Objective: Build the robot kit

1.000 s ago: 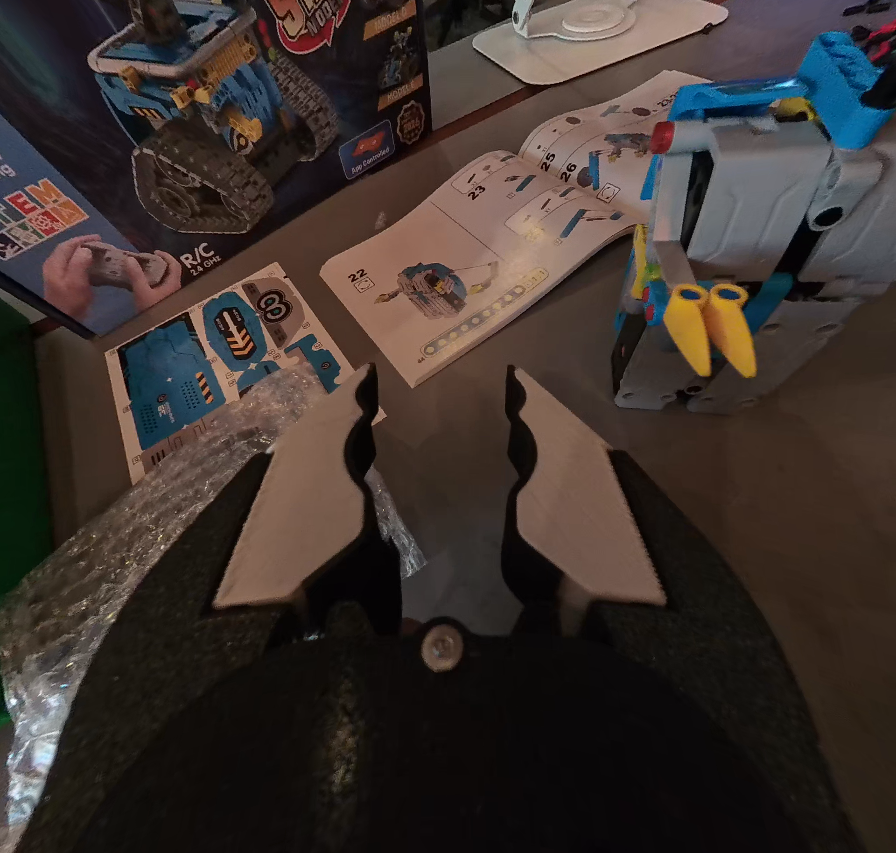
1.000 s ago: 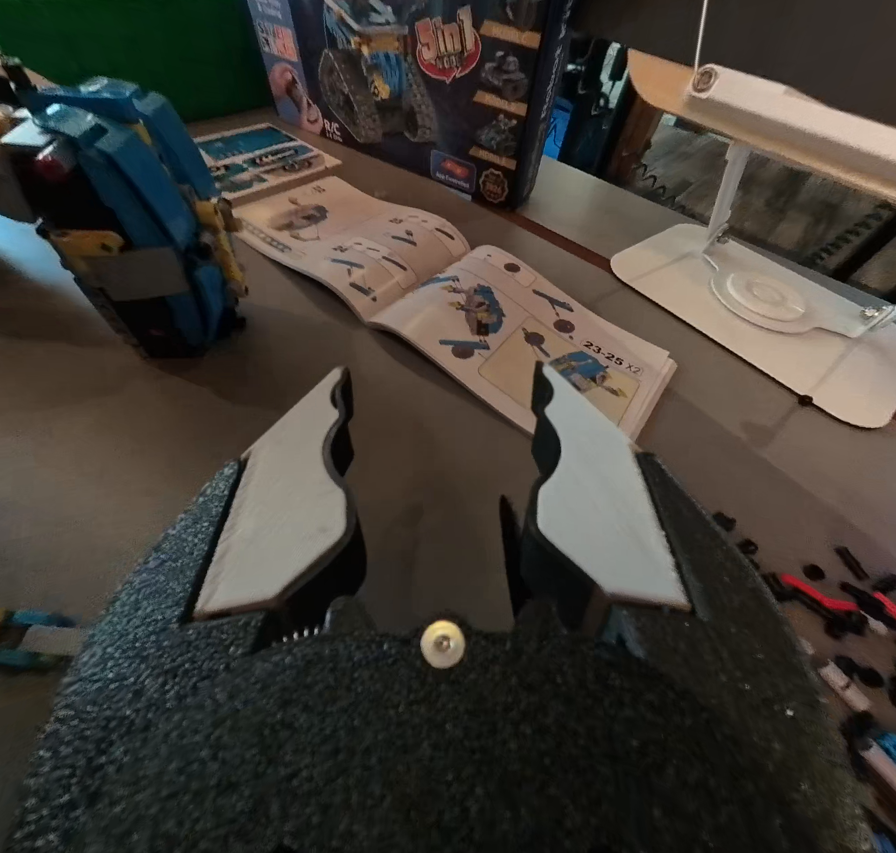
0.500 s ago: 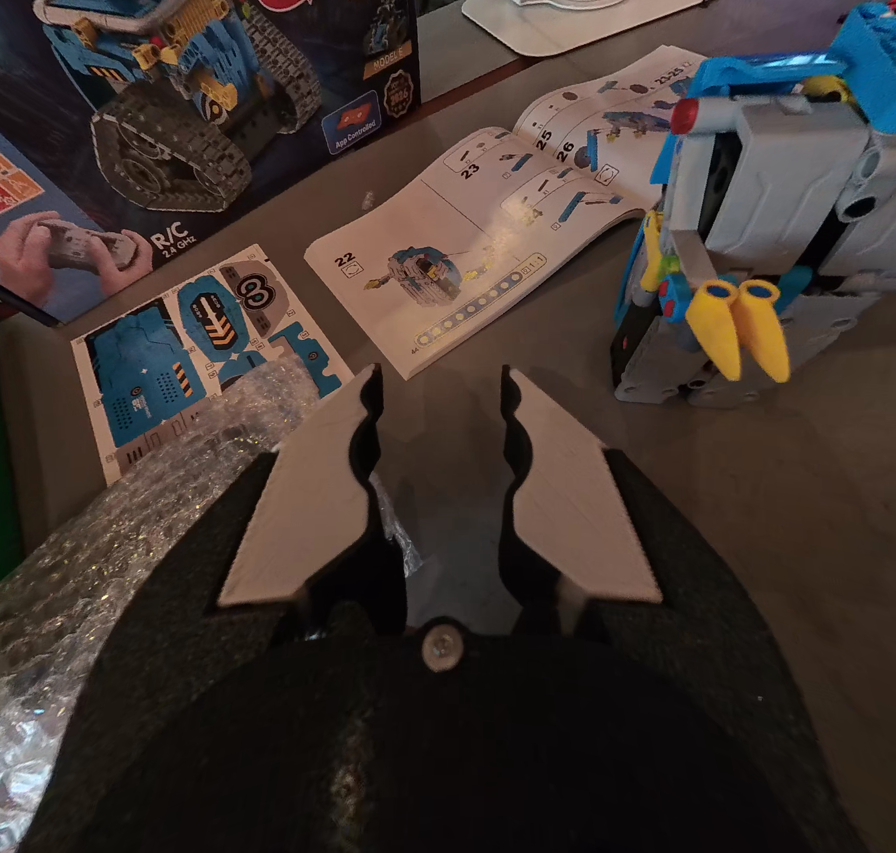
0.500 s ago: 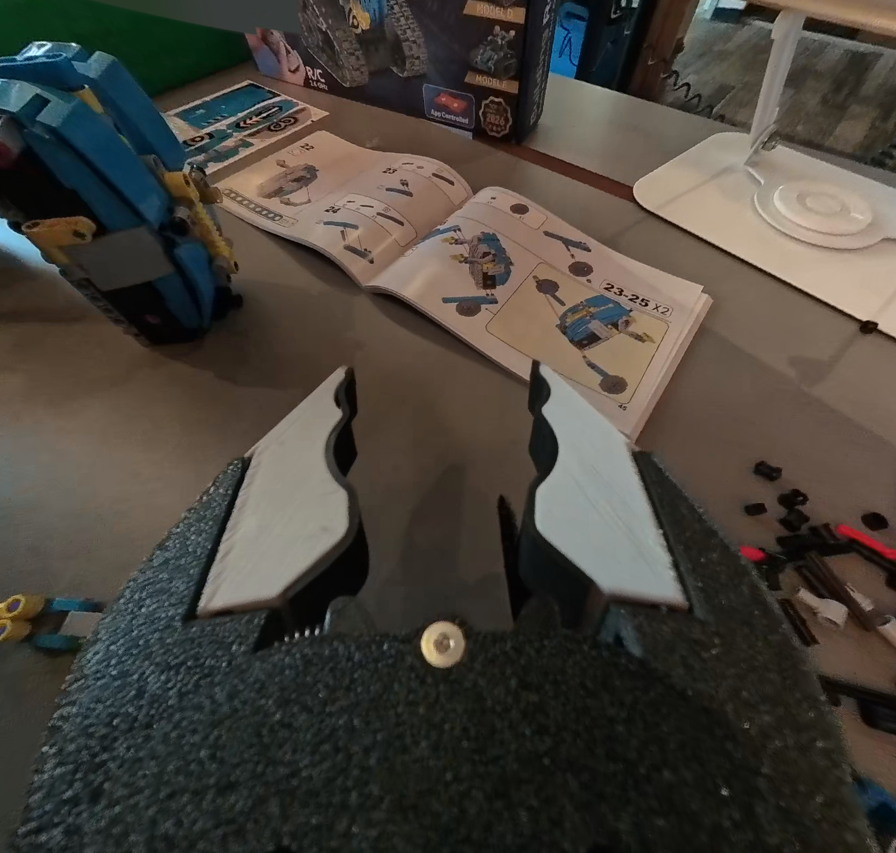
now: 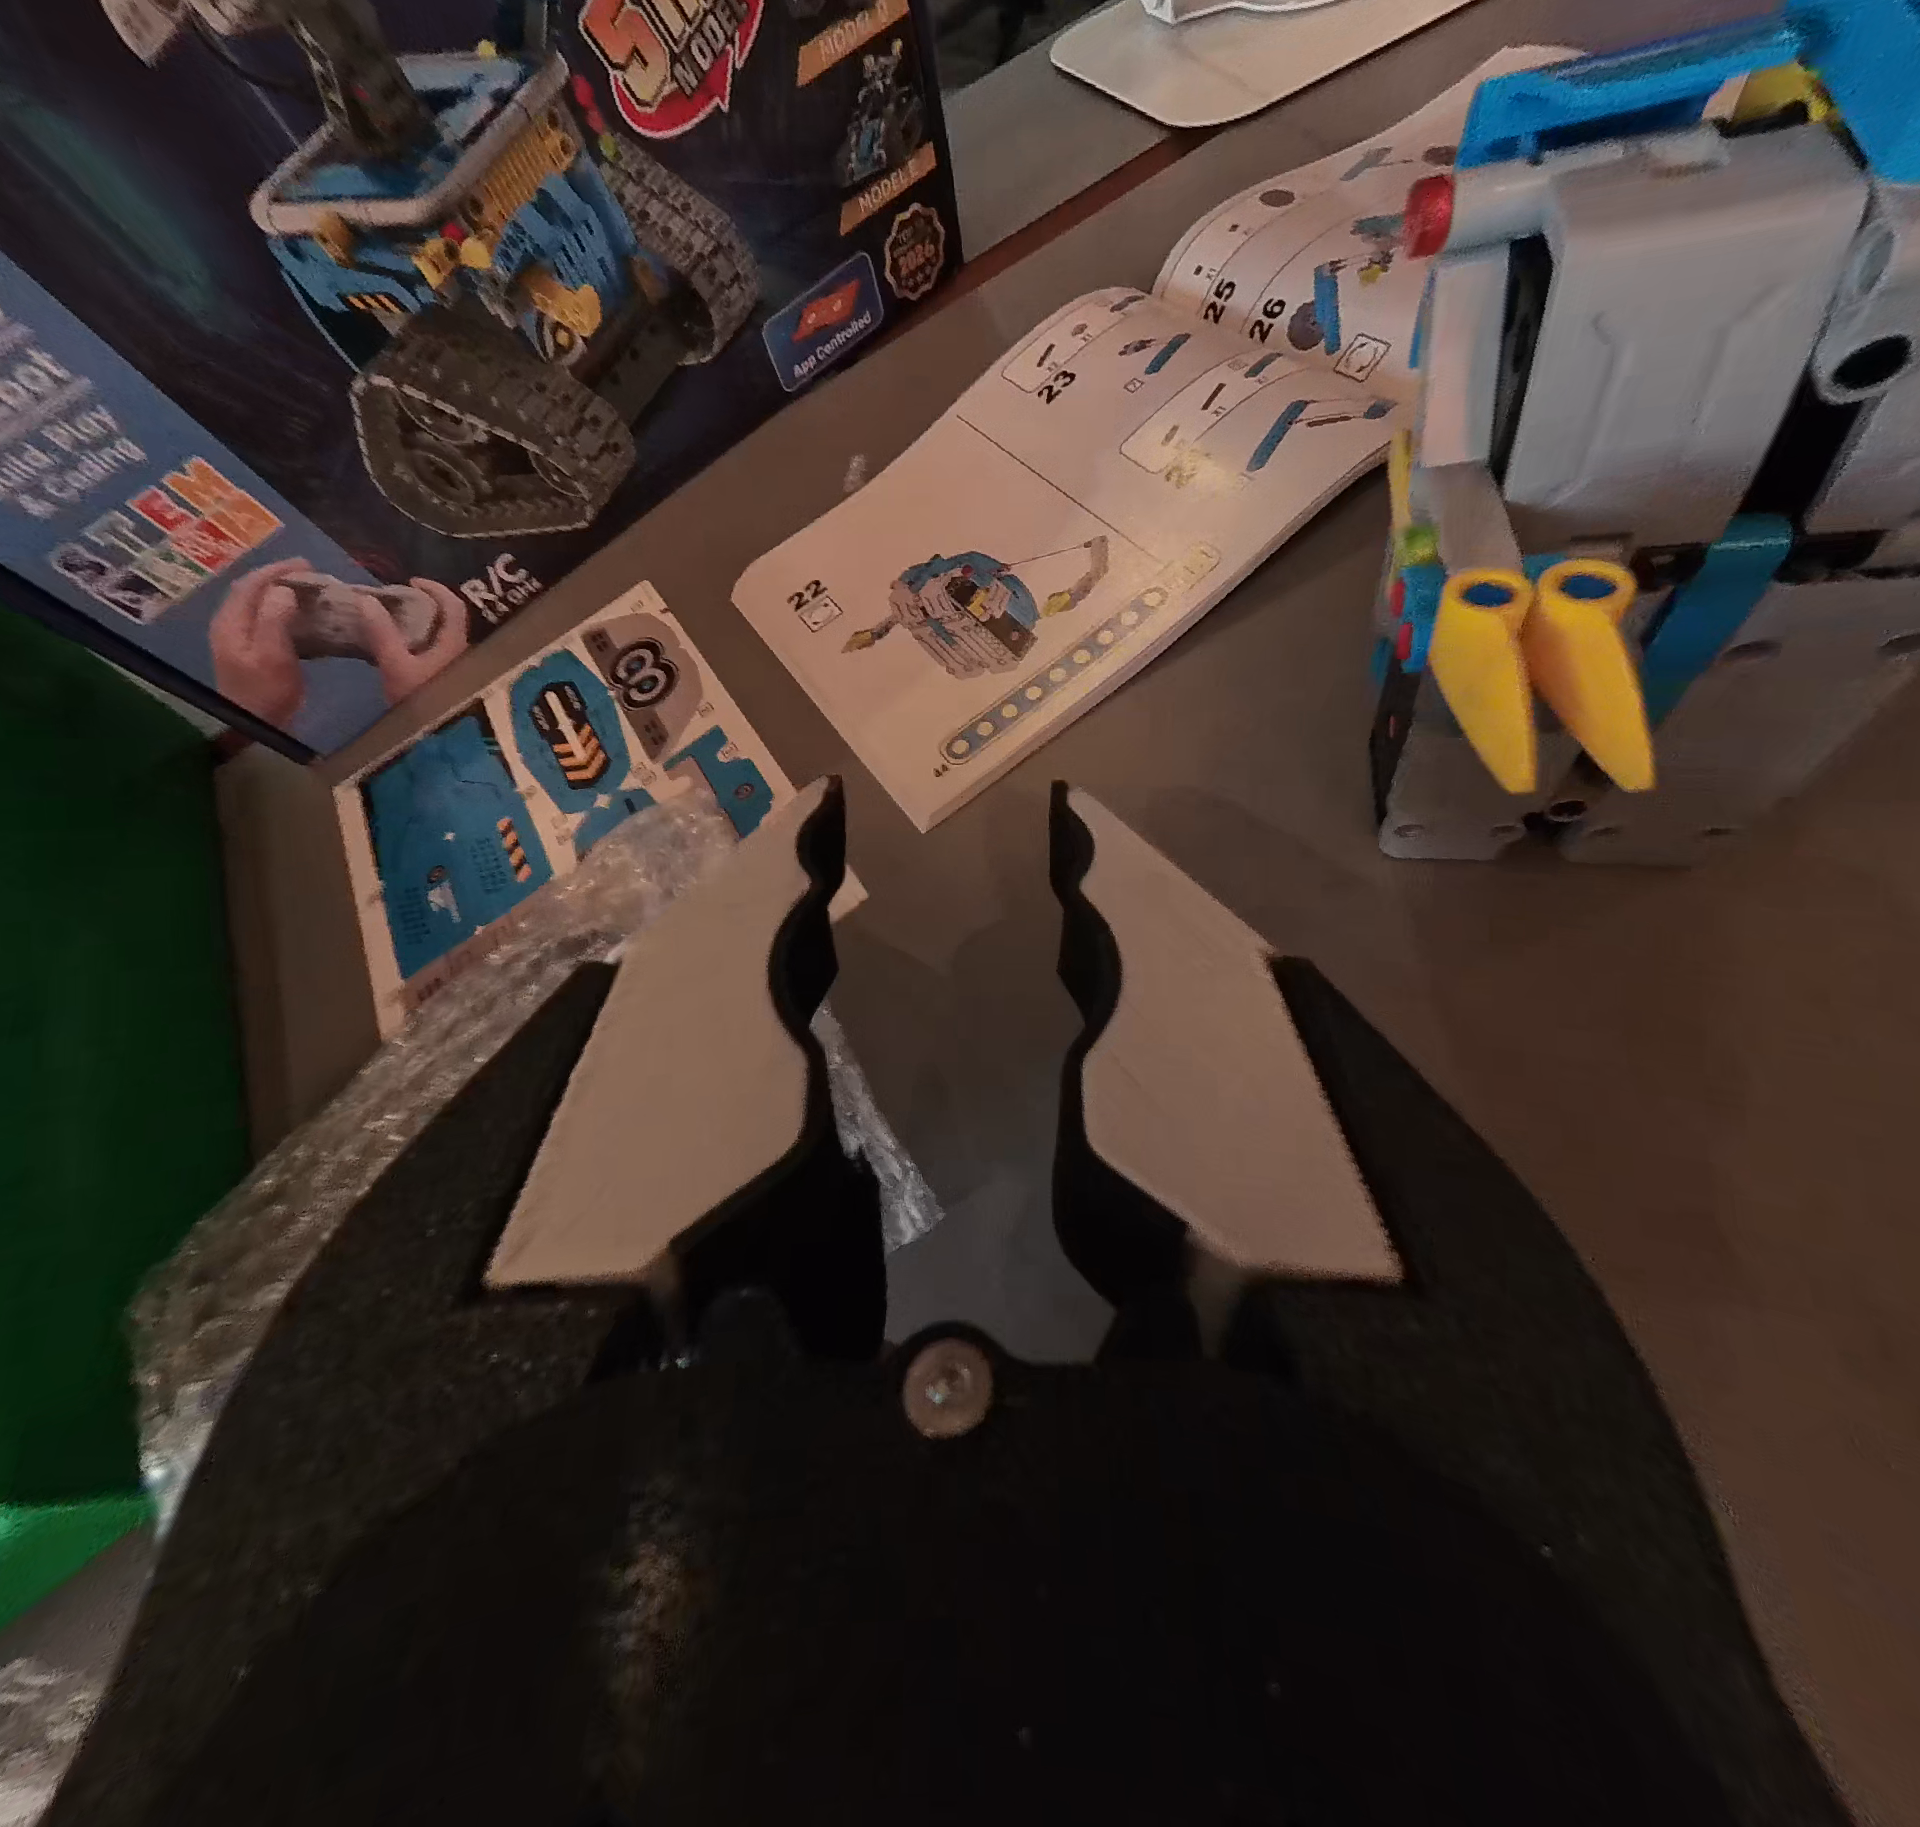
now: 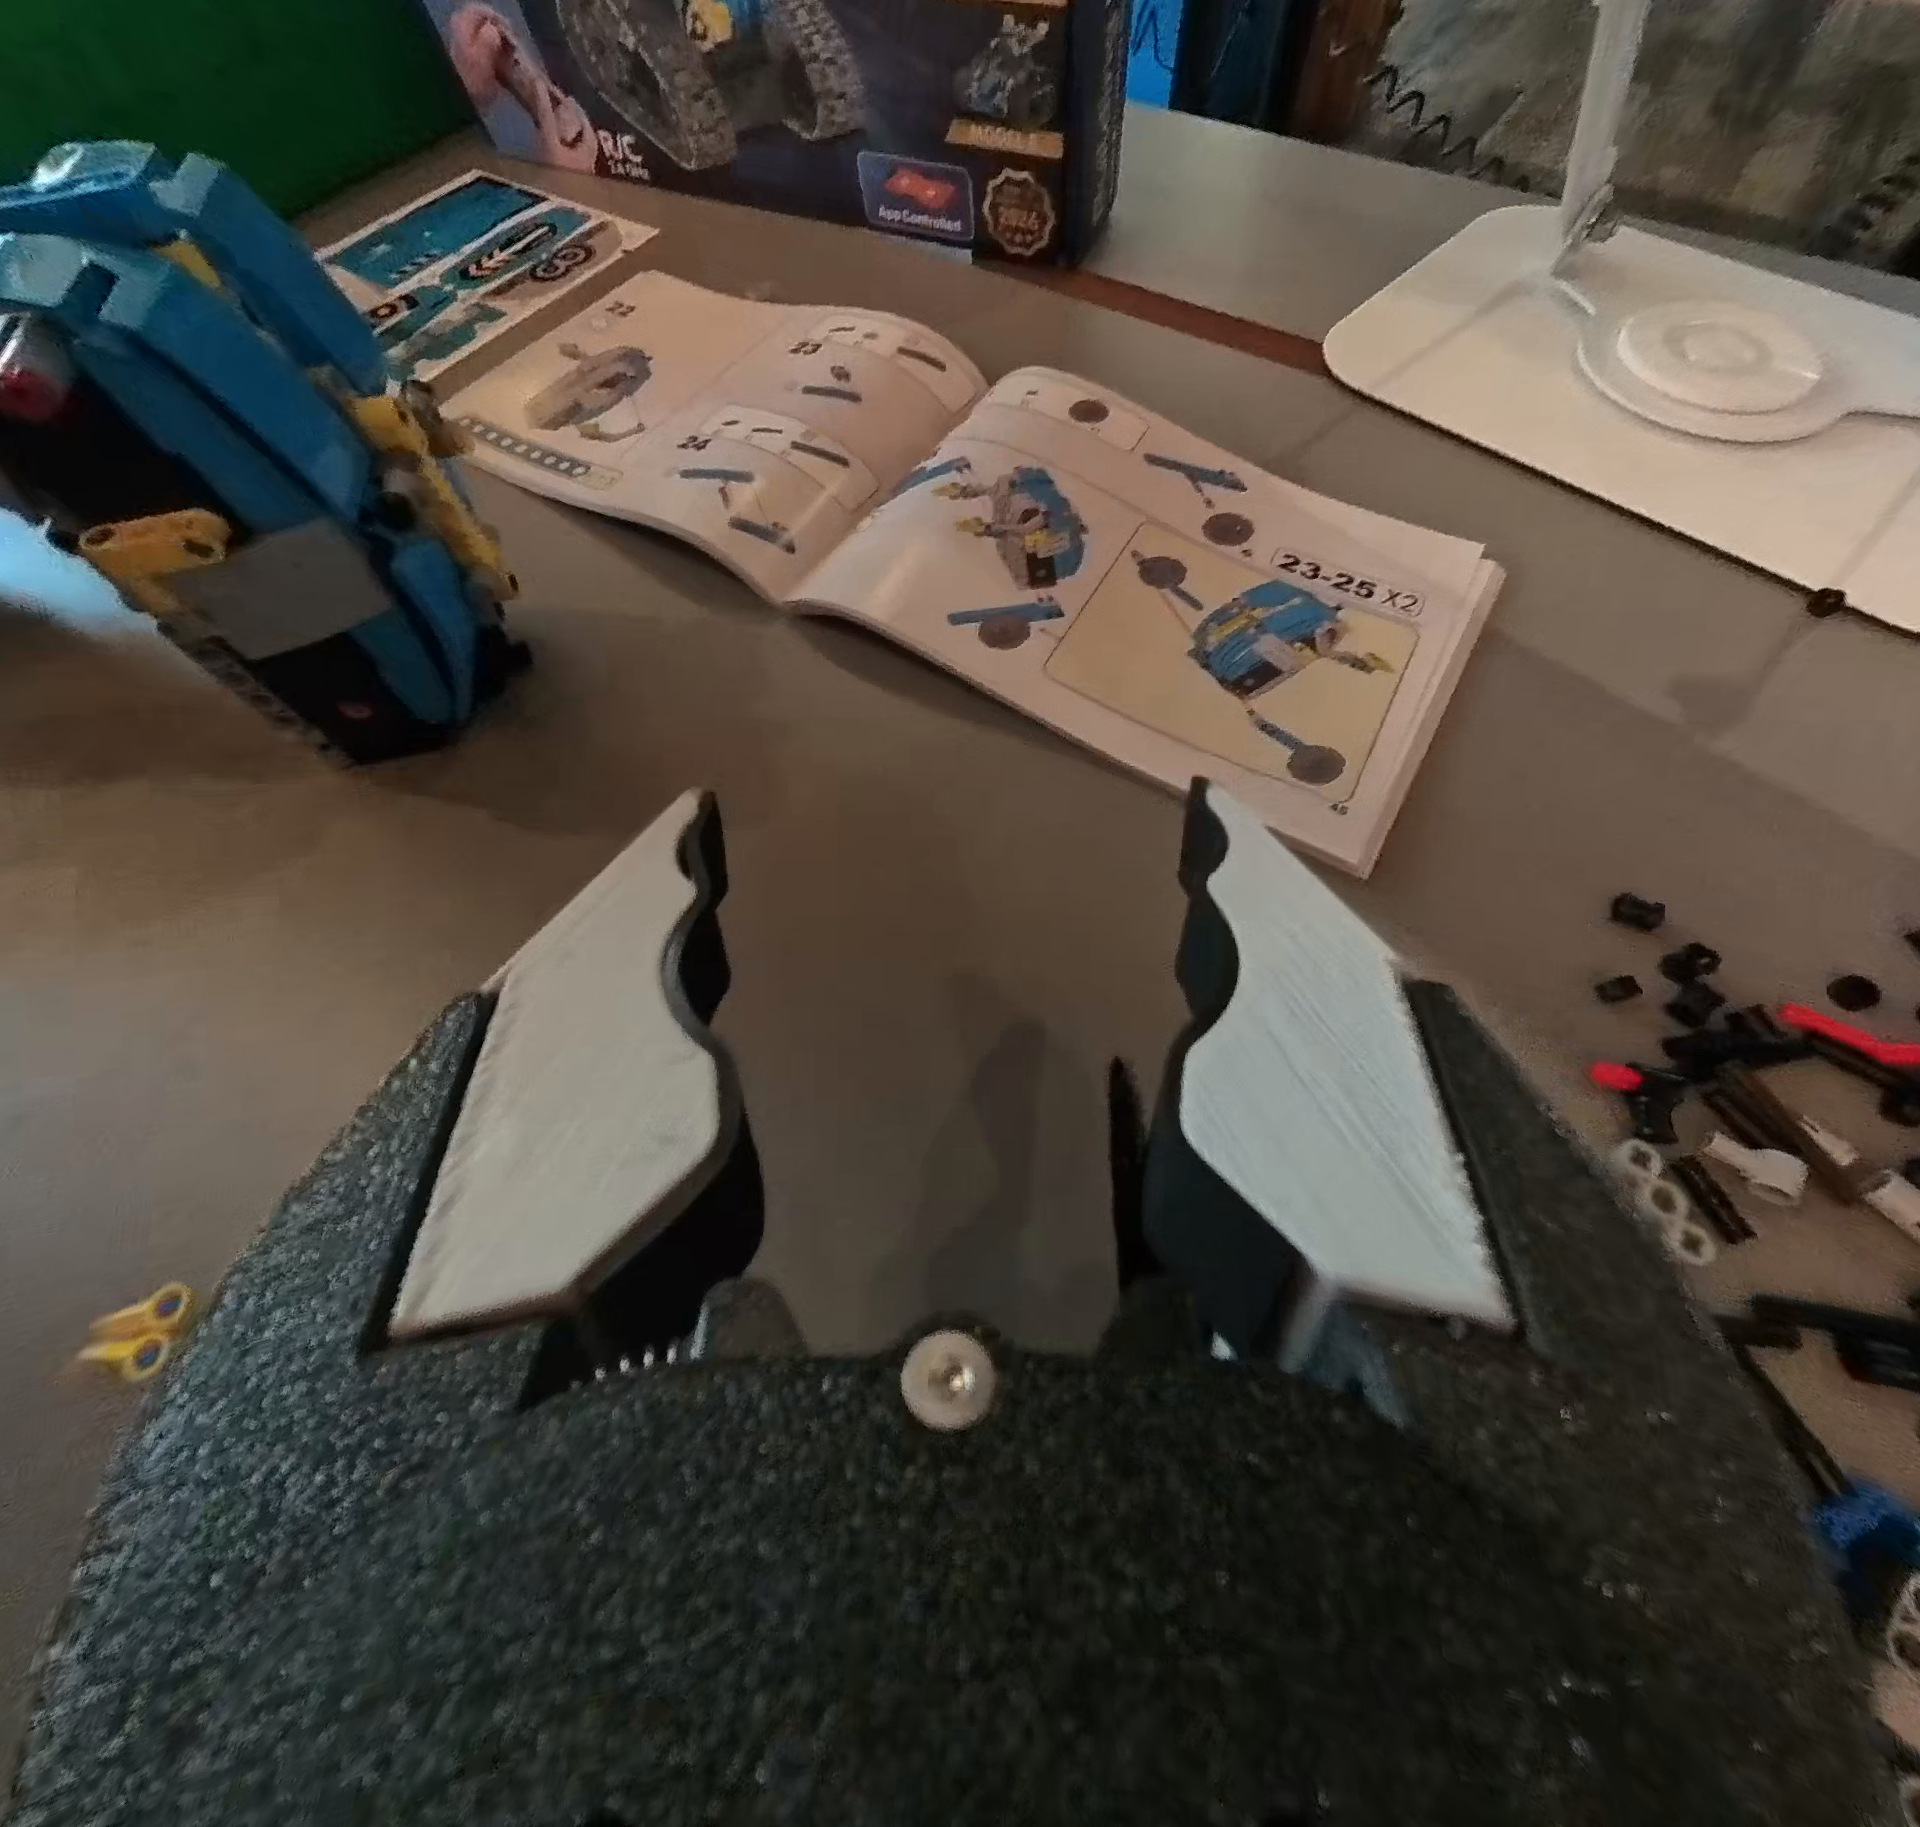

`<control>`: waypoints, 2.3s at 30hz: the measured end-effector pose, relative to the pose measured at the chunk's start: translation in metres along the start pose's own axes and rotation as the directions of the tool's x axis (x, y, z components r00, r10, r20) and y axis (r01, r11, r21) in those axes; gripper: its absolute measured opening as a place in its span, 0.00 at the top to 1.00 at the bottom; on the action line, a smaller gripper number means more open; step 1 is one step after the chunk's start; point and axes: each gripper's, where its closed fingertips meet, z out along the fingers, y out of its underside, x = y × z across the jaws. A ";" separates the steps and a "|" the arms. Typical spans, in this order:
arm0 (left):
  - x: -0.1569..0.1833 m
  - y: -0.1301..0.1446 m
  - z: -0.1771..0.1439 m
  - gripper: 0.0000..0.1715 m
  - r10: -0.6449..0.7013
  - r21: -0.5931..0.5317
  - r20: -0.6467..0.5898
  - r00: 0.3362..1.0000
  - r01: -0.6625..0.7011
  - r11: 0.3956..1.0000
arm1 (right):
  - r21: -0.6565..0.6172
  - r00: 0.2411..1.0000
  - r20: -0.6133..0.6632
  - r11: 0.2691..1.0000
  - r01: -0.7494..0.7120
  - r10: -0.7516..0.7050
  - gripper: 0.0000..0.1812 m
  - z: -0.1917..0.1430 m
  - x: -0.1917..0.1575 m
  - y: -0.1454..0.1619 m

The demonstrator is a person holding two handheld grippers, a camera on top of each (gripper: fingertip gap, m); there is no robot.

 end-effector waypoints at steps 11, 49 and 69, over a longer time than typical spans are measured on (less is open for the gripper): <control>-0.014 -0.009 -0.005 0.80 0.055 0.056 0.105 0.993 -0.062 0.997 | -0.261 0.945 0.292 0.963 -0.067 0.145 0.81 -0.080 -0.073 0.072; 0.238 -0.078 -0.162 0.88 -0.300 -0.118 -0.838 0.456 0.384 0.916 | 0.052 0.659 0.752 0.998 -0.047 -0.008 0.96 -0.116 -0.209 -0.032; 0.182 -0.072 -0.116 0.97 -0.622 -0.393 -0.774 0.123 0.676 0.623 | 0.105 0.478 0.878 0.961 -0.256 0.031 0.88 -0.060 -0.202 -0.066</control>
